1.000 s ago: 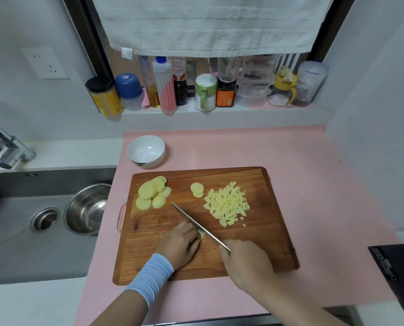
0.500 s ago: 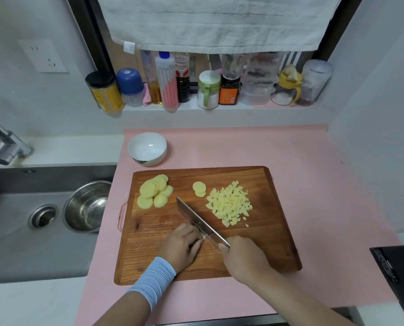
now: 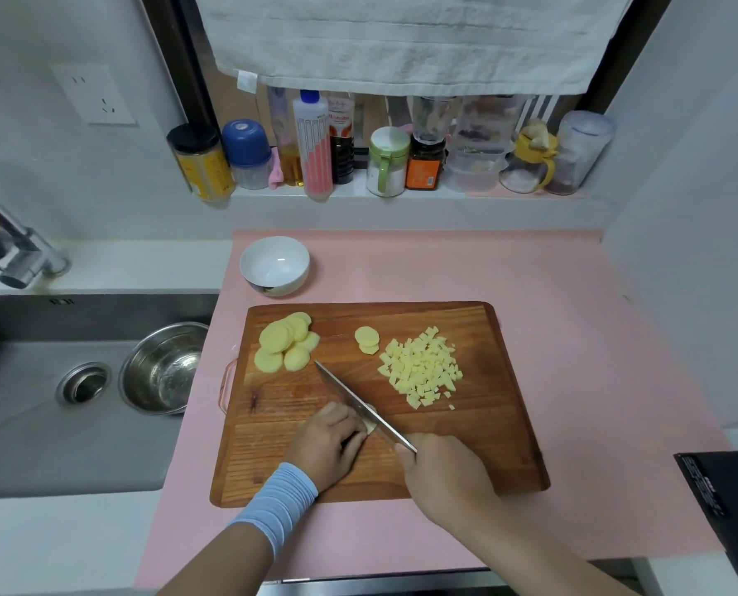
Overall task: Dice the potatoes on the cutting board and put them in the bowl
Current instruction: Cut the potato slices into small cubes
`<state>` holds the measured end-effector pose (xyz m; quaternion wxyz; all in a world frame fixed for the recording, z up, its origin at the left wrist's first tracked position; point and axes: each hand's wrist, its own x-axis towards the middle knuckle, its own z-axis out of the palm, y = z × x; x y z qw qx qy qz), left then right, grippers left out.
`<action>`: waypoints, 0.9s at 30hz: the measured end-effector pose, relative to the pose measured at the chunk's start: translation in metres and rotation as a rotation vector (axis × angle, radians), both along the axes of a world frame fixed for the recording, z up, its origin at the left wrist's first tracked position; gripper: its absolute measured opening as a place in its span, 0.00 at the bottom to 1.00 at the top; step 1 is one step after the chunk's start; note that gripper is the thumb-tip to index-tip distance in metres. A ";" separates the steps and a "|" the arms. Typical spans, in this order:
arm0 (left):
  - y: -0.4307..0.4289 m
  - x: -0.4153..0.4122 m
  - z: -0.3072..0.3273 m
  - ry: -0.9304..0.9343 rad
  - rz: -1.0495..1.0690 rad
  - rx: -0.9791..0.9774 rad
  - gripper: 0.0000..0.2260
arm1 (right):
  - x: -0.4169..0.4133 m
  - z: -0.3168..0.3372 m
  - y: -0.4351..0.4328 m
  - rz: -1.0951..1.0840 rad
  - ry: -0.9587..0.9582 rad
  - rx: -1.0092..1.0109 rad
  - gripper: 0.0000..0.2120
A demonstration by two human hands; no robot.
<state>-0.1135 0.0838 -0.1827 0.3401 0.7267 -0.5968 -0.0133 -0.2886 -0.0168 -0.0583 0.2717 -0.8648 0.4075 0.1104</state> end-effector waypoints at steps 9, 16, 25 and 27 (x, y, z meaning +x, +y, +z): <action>0.002 -0.004 -0.001 0.018 0.032 0.005 0.05 | 0.005 -0.007 0.001 -0.049 0.012 0.078 0.14; 0.007 -0.007 -0.003 -0.006 0.054 -0.008 0.07 | 0.016 -0.009 0.000 -0.040 0.000 0.077 0.13; 0.012 -0.004 -0.007 0.019 0.057 -0.012 0.06 | 0.012 -0.003 0.002 -0.005 -0.020 0.024 0.16; 0.012 -0.004 -0.006 0.029 0.060 -0.014 0.06 | 0.008 -0.002 0.007 0.019 -0.023 -0.001 0.16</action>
